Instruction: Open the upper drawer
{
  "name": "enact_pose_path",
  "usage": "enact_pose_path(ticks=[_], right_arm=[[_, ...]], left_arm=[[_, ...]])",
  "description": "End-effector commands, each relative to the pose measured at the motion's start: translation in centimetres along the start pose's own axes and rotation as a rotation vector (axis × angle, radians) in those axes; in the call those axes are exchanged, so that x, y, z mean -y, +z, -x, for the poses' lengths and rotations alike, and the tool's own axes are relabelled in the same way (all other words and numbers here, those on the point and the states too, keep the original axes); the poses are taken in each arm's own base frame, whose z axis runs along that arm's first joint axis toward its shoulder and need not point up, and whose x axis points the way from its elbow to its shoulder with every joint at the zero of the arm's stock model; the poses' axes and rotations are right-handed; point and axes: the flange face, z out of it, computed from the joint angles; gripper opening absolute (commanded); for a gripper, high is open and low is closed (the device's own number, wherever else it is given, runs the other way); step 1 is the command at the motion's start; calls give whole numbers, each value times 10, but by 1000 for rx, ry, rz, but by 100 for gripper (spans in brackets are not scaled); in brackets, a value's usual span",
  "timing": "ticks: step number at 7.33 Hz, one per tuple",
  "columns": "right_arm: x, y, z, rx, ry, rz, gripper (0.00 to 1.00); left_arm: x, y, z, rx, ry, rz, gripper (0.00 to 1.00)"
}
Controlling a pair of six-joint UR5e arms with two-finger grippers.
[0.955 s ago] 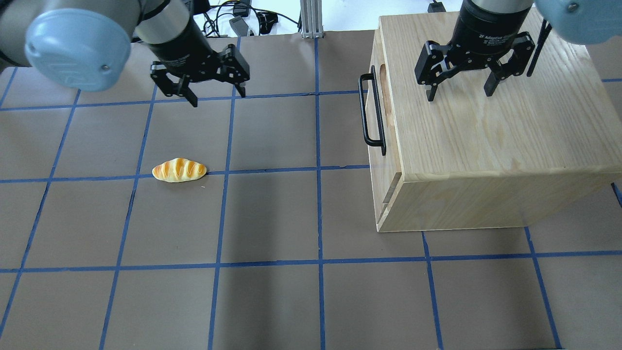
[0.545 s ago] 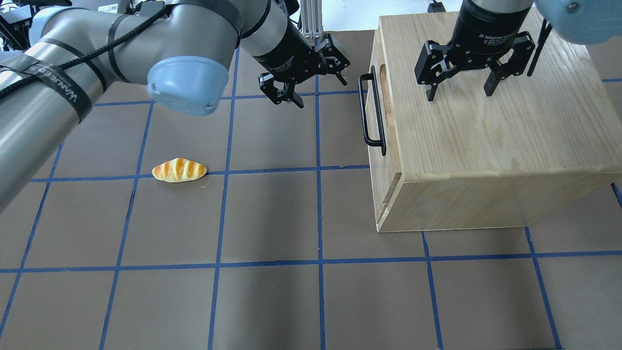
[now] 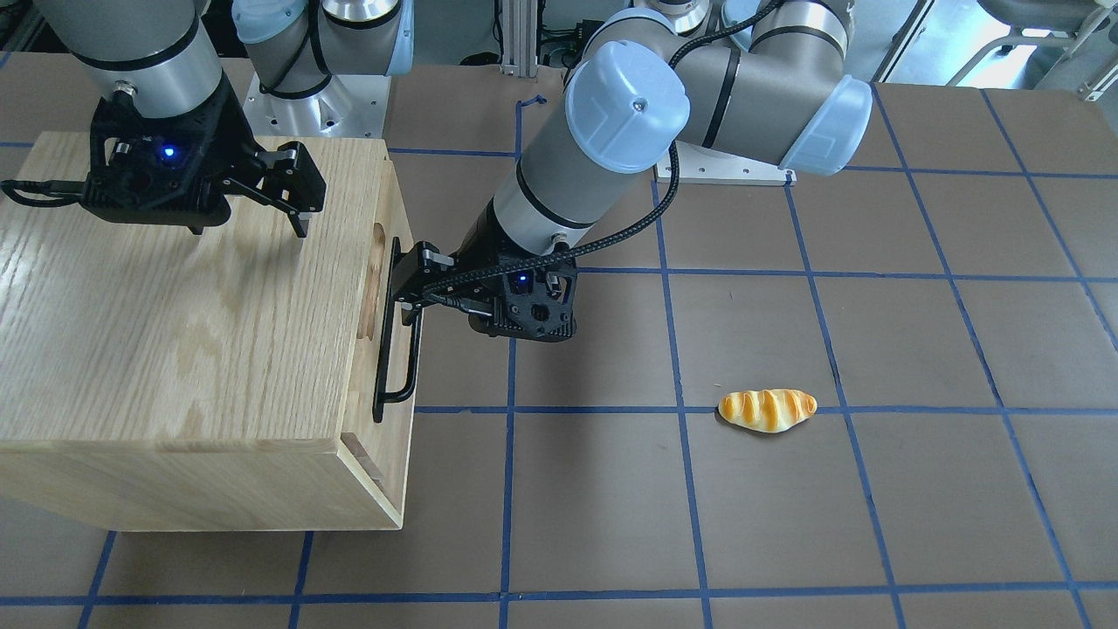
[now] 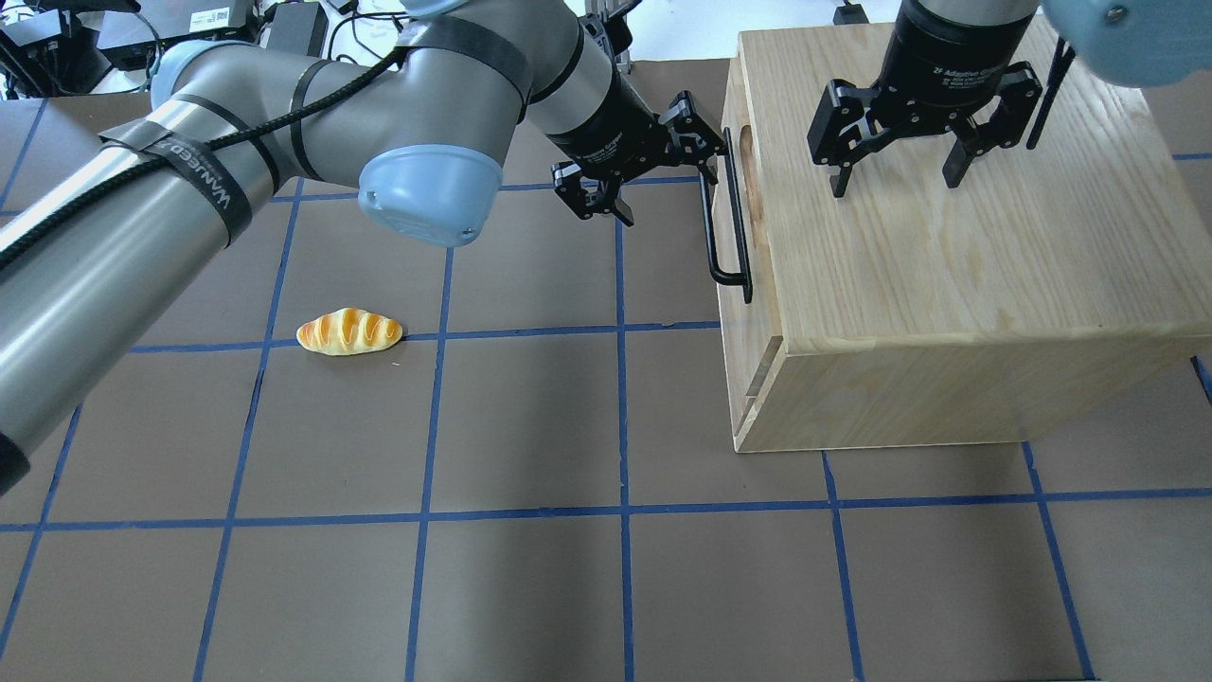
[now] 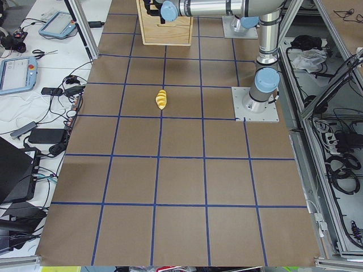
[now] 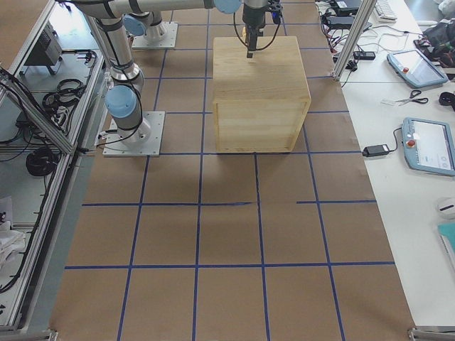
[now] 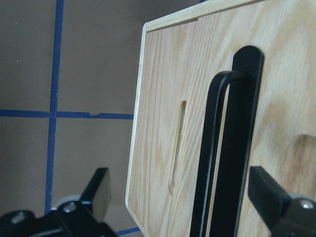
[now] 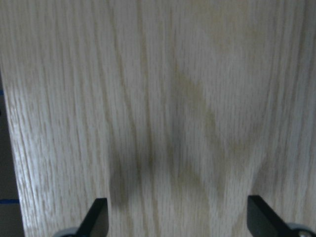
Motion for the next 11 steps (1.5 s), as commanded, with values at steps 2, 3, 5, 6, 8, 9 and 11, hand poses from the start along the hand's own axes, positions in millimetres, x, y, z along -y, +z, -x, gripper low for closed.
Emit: enact_pose_path(ticks=[2,3,5,6,8,9,11], right_arm=[[0,1,0,0,1,1,100],[0,0,0,0,-1,0,100],[0,0,0,0,1,0,100],[0,1,-1,0,2,1,100],[0,0,0,0,1,0,100],[0,0,0,0,-1,0,100],[0,0,0,0,1,0,100]], left_arm=[[-6,20,-2,12,5,29,100],[-6,24,-2,16,4,34,100],[-8,31,-3,20,14,43,100],[-7,34,-2,28,24,45,100],[-6,33,2,54,30,32,100],[-5,33,5,82,58,19,100],[-4,31,10,126,77,0,100]])
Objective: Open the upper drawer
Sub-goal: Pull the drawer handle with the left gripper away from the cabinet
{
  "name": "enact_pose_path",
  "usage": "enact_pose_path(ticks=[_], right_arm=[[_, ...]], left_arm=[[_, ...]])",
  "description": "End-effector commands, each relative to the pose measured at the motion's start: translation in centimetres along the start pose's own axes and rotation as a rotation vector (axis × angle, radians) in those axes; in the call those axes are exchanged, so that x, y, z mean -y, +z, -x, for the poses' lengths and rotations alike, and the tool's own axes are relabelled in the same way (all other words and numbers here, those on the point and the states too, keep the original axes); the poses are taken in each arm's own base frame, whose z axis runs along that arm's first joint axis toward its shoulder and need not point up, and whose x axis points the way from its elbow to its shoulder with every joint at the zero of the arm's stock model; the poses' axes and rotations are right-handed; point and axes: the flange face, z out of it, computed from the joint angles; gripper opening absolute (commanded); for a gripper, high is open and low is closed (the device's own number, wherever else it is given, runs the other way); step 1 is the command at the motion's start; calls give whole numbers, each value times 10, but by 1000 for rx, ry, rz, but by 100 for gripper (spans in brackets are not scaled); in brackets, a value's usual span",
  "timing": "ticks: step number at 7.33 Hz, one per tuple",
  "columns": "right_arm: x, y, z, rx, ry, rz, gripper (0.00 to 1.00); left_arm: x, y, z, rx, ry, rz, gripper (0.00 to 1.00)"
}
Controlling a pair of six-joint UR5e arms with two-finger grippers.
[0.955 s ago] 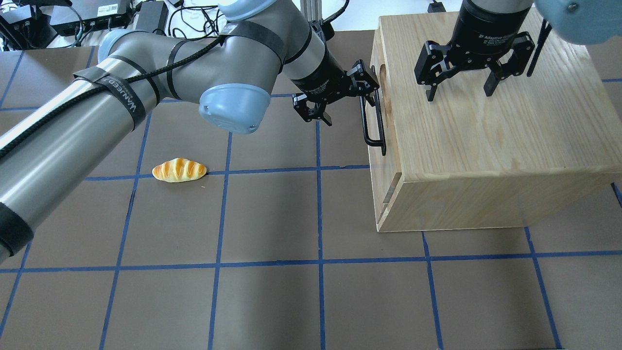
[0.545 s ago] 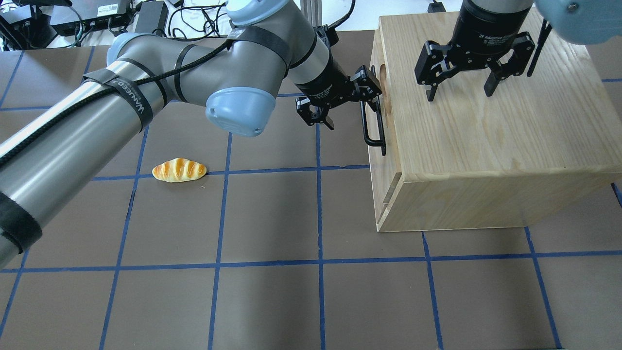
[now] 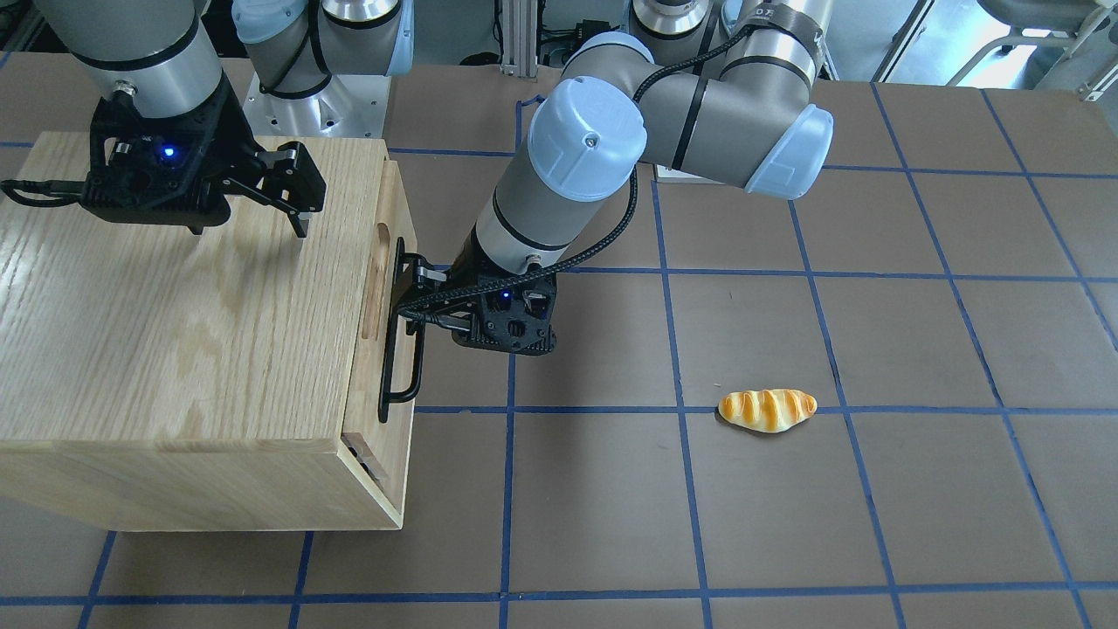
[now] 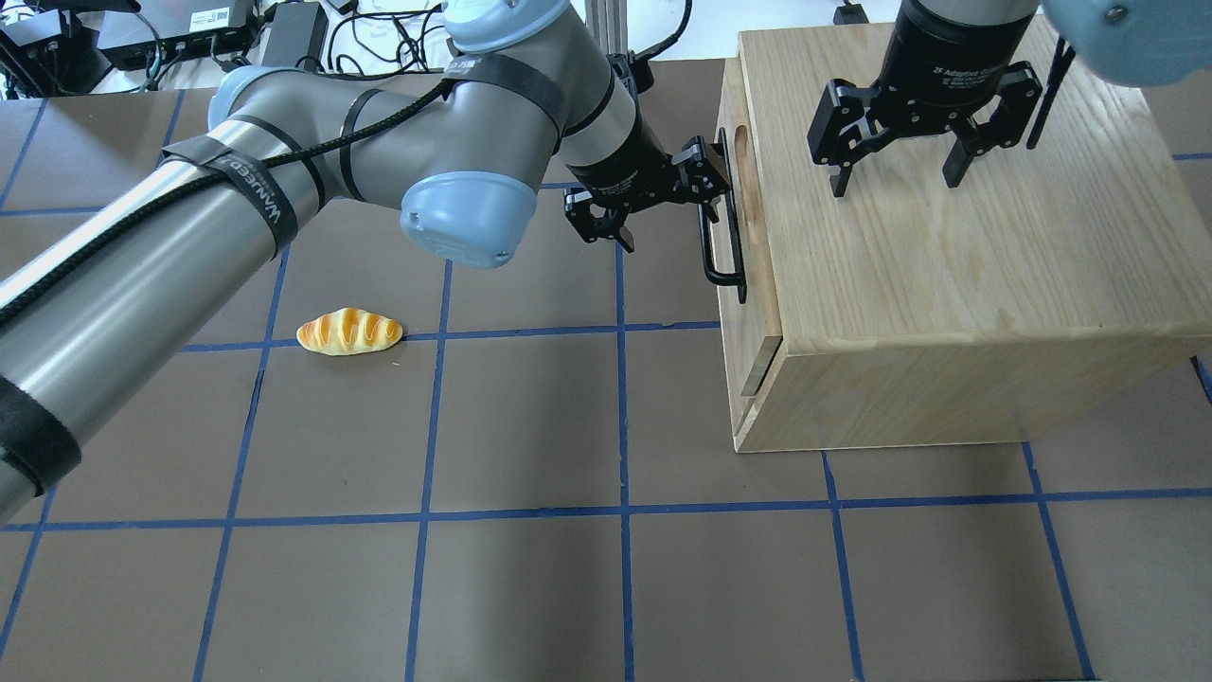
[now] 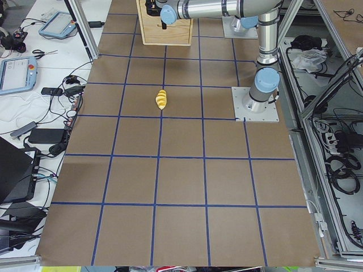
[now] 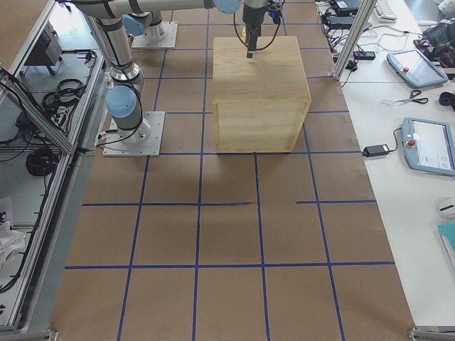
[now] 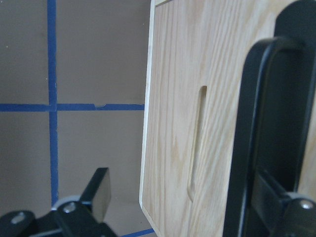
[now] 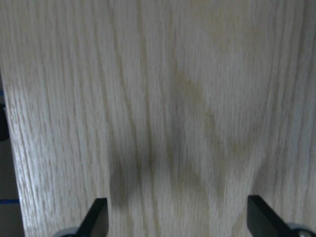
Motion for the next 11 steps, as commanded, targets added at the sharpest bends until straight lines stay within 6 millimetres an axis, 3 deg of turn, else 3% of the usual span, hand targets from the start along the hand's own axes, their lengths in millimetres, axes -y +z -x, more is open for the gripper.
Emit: enact_pose_path(ticks=[1,6,9,11], right_arm=[[0,0,0,0,-1,0,100],[0,0,0,0,-1,0,100],[0,1,-1,0,2,2,100],[0,0,0,0,-1,0,100]], left_arm=[[-1,-10,7,39,4,-22,100],[20,-22,44,117,18,-39,100],[28,-57,83,139,33,1,100],[30,-69,102,147,34,26,100]])
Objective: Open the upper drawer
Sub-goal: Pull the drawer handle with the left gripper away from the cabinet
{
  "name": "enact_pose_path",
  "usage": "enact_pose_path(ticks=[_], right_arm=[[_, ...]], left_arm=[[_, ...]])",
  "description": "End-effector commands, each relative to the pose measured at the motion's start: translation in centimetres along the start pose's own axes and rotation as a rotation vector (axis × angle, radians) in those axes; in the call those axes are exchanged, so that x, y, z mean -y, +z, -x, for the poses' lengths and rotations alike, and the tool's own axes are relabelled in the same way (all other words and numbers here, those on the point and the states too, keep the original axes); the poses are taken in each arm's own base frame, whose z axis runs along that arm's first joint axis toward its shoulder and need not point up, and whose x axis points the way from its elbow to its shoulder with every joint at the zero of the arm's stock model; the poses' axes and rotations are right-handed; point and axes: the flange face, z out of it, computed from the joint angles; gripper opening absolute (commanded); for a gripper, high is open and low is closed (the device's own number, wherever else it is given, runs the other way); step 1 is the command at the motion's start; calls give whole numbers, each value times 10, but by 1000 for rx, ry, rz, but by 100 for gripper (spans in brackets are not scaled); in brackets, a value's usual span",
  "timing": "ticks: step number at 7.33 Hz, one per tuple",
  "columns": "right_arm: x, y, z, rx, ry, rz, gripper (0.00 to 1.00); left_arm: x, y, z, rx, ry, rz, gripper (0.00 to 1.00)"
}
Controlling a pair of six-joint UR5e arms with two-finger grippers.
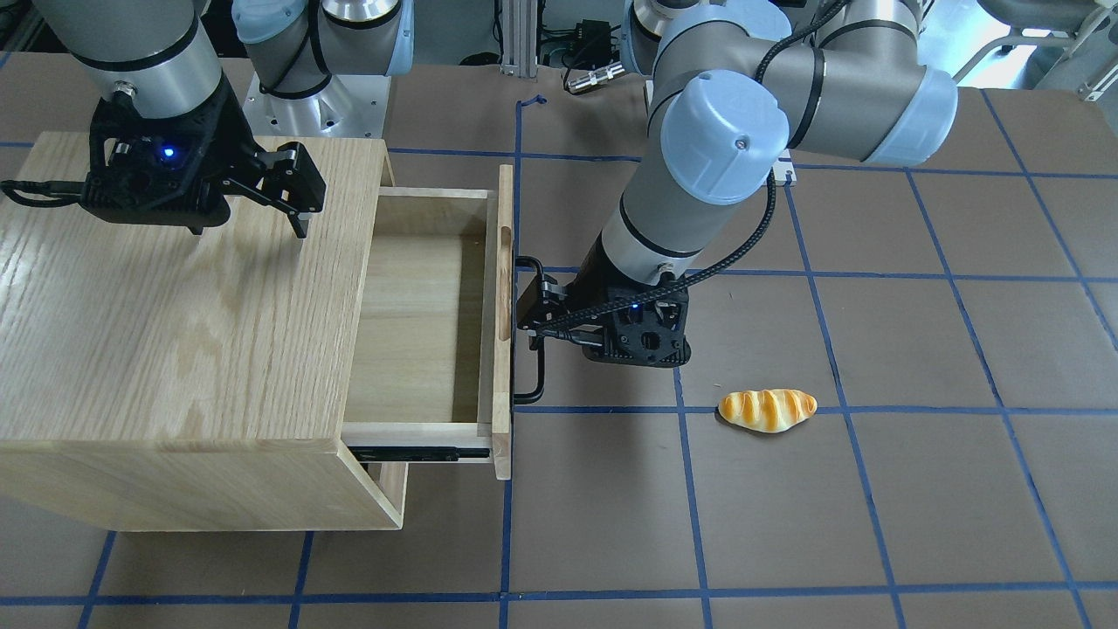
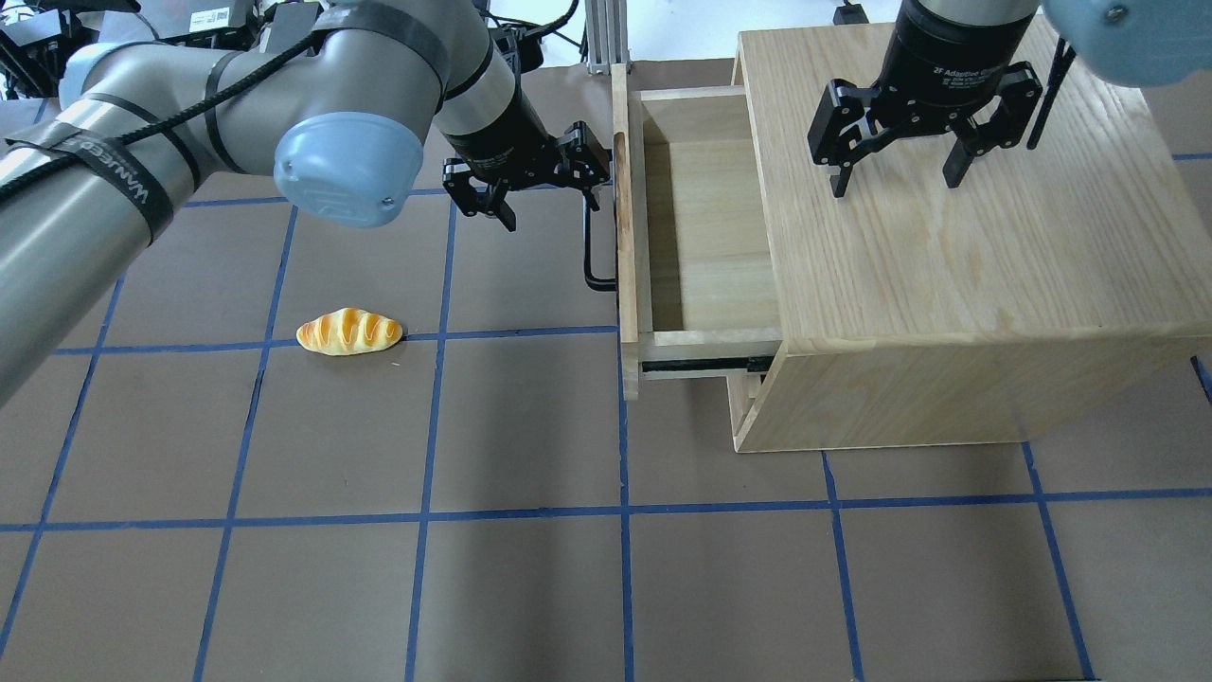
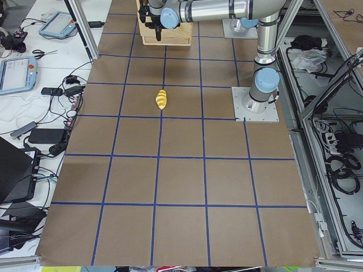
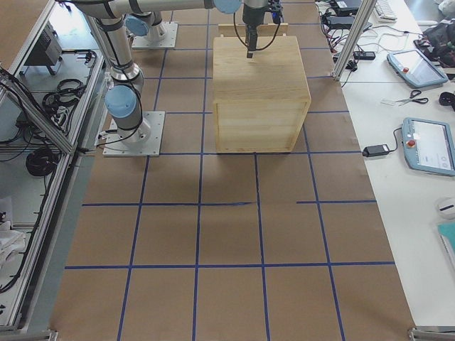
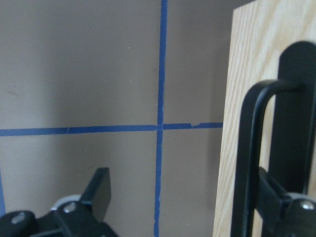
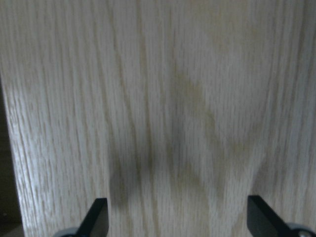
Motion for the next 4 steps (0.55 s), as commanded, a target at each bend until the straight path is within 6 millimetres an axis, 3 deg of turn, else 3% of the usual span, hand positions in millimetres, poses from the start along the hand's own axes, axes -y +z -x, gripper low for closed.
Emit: enact_pose_path(ticks=[1,4], right_arm=[[0,1,0,0,0,1,100],[0,0,0,0,0,0,100]], left_arm=[[-1,-9,19,9,18,27,100],[-12,2,31,65,66,45,100]])
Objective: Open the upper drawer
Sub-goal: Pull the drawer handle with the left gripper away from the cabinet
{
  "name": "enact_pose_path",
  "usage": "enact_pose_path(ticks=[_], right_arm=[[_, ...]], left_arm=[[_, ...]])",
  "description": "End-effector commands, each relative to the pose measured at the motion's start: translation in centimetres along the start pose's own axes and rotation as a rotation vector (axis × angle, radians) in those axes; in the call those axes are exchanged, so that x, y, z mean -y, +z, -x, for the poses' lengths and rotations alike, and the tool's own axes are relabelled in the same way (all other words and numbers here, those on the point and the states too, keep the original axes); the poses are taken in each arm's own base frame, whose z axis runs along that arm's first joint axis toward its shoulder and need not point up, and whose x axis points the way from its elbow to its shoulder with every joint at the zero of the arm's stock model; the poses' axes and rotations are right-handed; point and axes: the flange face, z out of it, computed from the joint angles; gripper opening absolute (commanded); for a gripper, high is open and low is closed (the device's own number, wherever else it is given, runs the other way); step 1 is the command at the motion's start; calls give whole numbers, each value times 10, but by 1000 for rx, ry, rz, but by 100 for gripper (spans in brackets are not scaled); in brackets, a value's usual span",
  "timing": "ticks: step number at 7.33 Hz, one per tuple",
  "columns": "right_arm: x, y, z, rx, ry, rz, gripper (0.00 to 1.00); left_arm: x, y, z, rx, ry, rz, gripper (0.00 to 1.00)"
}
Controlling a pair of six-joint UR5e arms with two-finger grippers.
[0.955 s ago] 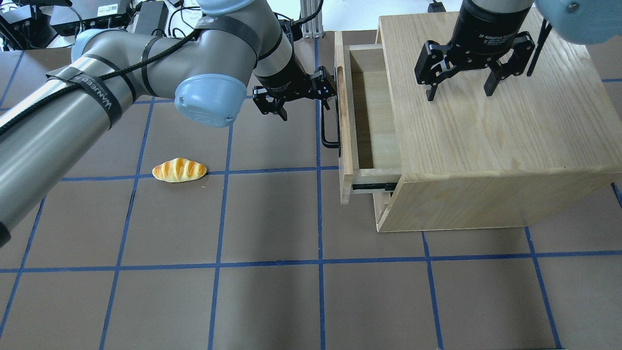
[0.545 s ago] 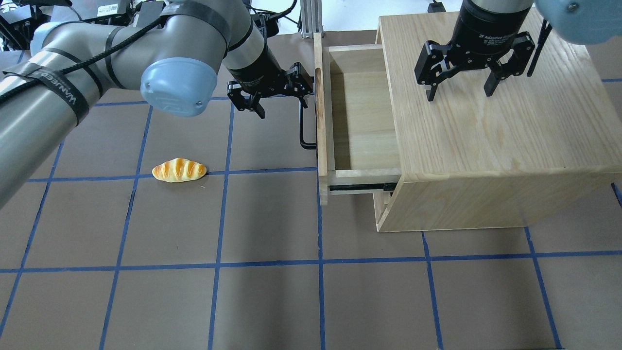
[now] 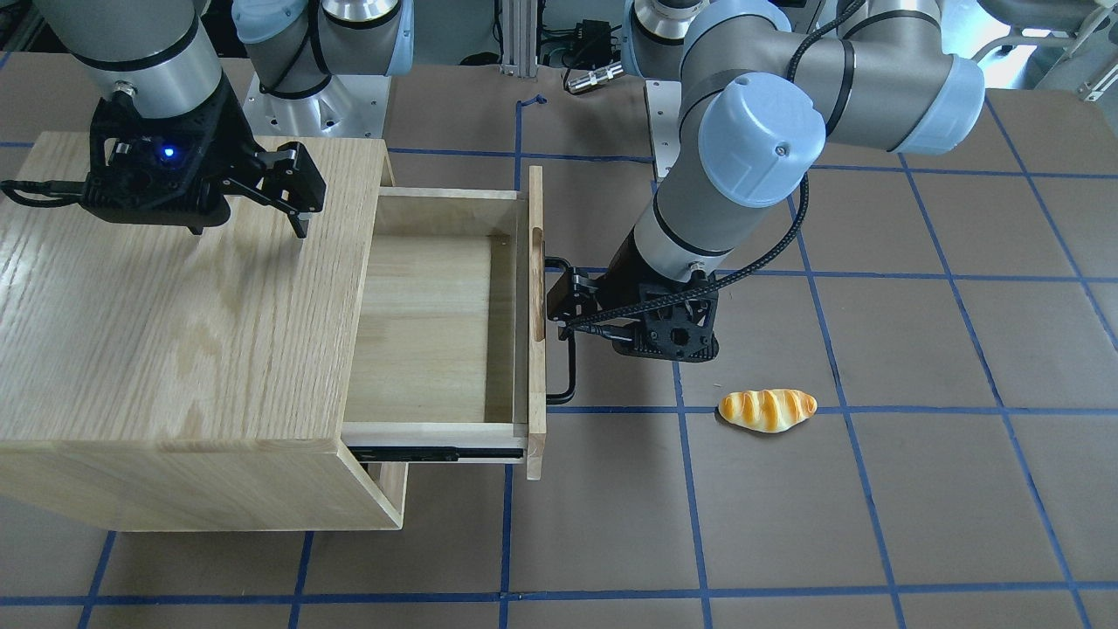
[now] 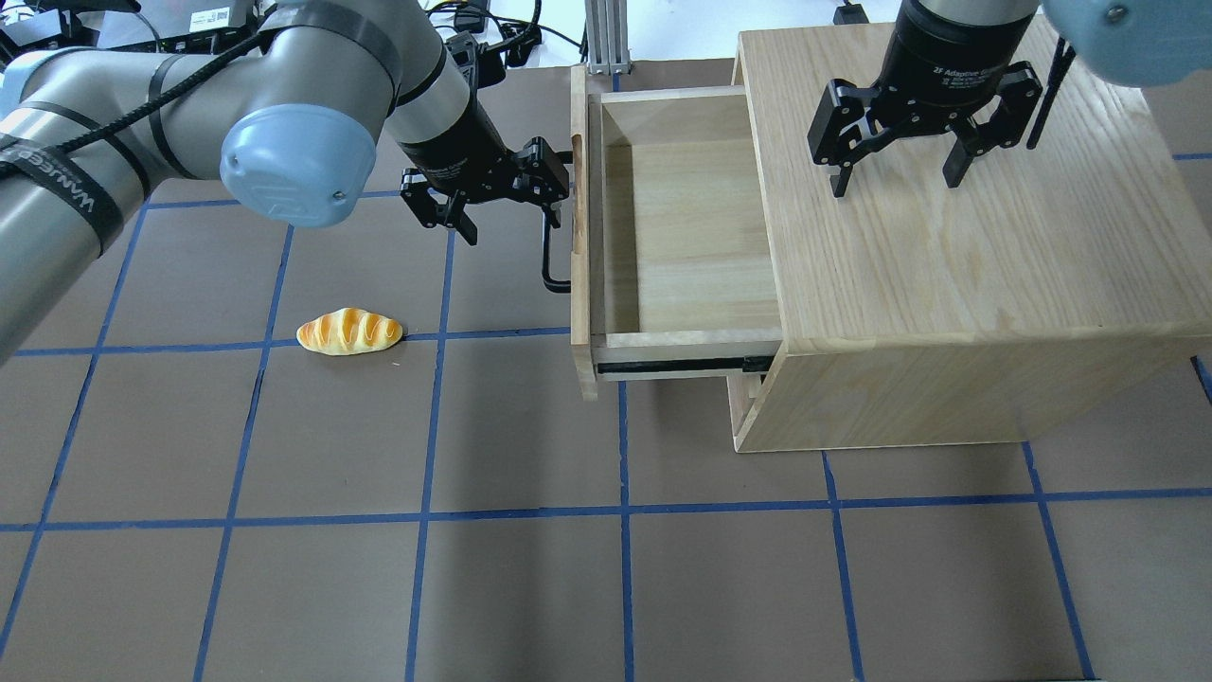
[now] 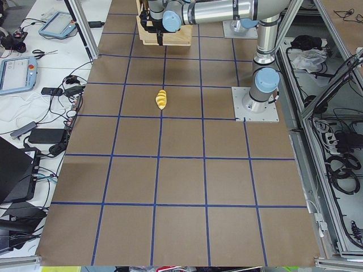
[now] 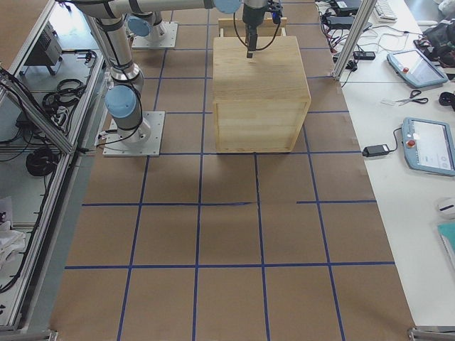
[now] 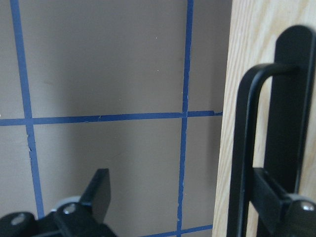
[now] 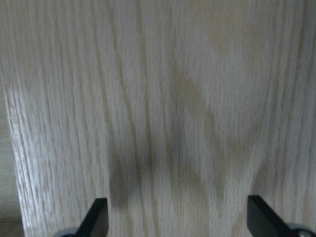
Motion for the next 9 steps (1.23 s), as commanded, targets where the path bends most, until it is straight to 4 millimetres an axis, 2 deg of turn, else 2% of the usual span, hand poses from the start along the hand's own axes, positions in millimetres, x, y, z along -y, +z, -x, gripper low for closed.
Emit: enact_pose_path(ticks=[1,3,5,7,8,9], right_arm=[[0,0,0,0,0,0,100],[0,0,0,0,0,0,100],[0,0,-1,0,0,0,100],[0,1,-1,0,1,1,100],[0,1,0,0,0,1,100],[0,0,0,0,-2,0,100]], left_arm=[[-3,0,6,31,31,3,100],[1,-16,32,23,-6,-8,100],[0,-23,51,26,16,20,100],[1,-28,60,27,18,17,100],[0,-41,68,28,1,10,100],[-8,-71,78,29,-29,15,100]])
